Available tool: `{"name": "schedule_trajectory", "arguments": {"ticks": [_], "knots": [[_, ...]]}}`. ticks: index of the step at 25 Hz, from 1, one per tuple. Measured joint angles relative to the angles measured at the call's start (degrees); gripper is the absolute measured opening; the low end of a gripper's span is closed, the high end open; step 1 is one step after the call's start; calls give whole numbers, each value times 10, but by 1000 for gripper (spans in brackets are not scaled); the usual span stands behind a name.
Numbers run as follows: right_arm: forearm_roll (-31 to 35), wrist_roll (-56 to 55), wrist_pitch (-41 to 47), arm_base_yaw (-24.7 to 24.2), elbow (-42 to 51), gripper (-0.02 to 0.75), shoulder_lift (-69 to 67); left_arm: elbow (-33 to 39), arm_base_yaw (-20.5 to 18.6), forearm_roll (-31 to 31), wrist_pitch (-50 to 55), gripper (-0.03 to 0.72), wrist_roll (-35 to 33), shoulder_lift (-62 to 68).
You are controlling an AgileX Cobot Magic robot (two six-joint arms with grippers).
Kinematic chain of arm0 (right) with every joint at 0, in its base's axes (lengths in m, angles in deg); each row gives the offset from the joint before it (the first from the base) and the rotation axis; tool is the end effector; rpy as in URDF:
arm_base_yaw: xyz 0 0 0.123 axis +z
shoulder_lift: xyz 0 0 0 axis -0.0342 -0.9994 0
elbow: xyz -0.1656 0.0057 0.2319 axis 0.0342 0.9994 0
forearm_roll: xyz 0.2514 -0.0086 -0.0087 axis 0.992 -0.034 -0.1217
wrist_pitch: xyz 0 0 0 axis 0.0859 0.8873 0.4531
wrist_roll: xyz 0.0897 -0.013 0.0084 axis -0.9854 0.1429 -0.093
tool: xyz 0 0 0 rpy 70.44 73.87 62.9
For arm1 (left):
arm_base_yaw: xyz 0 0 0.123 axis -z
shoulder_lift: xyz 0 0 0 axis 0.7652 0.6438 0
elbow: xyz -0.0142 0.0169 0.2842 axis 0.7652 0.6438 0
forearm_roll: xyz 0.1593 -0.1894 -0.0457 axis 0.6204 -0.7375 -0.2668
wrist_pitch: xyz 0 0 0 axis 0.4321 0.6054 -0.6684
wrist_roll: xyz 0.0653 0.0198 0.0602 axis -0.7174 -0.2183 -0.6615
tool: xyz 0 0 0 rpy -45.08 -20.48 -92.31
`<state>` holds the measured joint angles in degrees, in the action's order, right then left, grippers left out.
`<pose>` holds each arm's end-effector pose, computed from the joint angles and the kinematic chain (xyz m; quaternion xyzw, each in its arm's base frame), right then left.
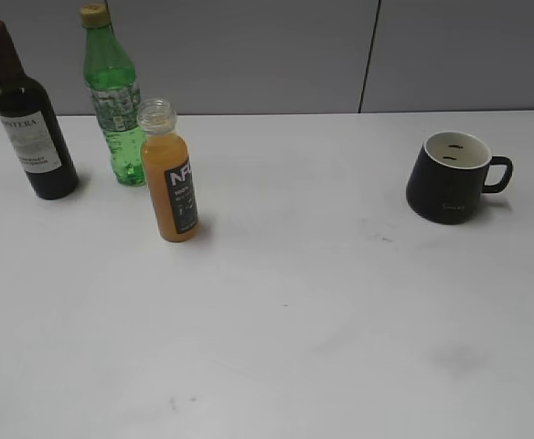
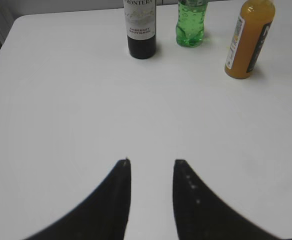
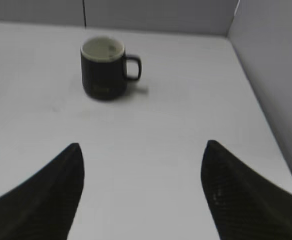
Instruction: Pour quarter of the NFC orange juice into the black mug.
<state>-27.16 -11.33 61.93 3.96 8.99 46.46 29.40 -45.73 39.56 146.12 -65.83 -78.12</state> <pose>0.0094 0.0003 0.2811 -0.0176 0.8069 0.0077 0.5904 -0.0061 -0.0057 0.2717 0.1161 0.8534 -0.0075 0.5082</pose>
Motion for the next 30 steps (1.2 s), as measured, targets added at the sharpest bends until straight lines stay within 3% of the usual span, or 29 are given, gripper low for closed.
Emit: {"name": "schedule_trajectory", "arguments": {"ticks": [9,17,30], "knots": [[-9,-5,-273,0,21,671,-151,0,0,0,0,232,0,0],[-14,-5,-562,0,65,674,-364,0,0,0,0,232,0,0],[-12,-1,-922,0,73,669,-713,0,0,0,0,232,0,0]]}}
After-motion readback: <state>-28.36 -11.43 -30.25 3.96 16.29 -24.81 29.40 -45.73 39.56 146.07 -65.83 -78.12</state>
